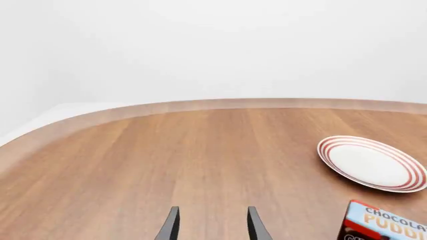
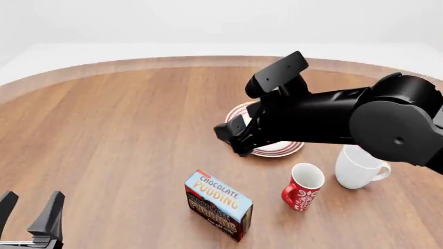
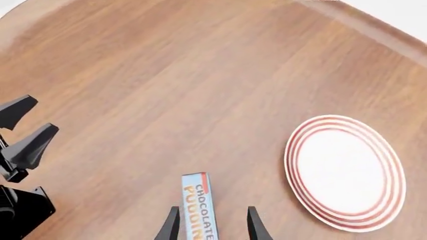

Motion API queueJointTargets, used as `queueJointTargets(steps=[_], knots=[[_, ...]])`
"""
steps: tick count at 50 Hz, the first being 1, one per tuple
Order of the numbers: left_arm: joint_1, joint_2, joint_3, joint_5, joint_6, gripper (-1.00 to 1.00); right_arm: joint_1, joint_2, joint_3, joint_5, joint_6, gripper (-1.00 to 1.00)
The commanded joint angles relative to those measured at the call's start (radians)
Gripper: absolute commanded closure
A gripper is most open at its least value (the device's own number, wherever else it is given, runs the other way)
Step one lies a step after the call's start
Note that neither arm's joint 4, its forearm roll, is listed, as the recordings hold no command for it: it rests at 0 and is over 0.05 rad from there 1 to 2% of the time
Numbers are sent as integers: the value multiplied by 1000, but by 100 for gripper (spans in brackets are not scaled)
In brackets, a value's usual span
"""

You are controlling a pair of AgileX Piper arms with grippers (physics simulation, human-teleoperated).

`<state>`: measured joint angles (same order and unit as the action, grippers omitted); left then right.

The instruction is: Put the chocolate pudding to the right of the plate.

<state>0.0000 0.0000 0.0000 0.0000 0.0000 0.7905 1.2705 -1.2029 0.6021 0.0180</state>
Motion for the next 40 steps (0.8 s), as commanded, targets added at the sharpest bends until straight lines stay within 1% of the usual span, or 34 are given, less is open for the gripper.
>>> queueJointTargets(steps=[1, 8, 9, 10, 12, 13, 21, 25, 31, 40], knots=[[0, 0, 0, 0, 0, -100, 13, 20, 5, 10, 3, -100], [0, 0, 0, 0, 0, -100, 26, 31, 8, 27, 5, -100], [0, 0, 0, 0, 0, -100, 27, 36, 9, 32, -3, -100], [0, 0, 0, 0, 0, -100, 32, 33, 8, 35, 3, -100], [0, 0, 0, 0, 0, -100, 43, 40, 7, 50, -8, -100], [0, 0, 0, 0, 0, -100, 49, 42, 7, 53, -4, -100], [0, 0, 0, 0, 0, -100, 81, 70, -29, 110, -12, -100], [0, 0, 0, 0, 0, -100, 90, 75, -40, 118, -8, -100], [0, 0, 0, 0, 0, -100, 83, 86, -53, 144, -19, -100], [0, 0, 0, 0, 0, -100, 64, 72, -31, 166, -24, -100]])
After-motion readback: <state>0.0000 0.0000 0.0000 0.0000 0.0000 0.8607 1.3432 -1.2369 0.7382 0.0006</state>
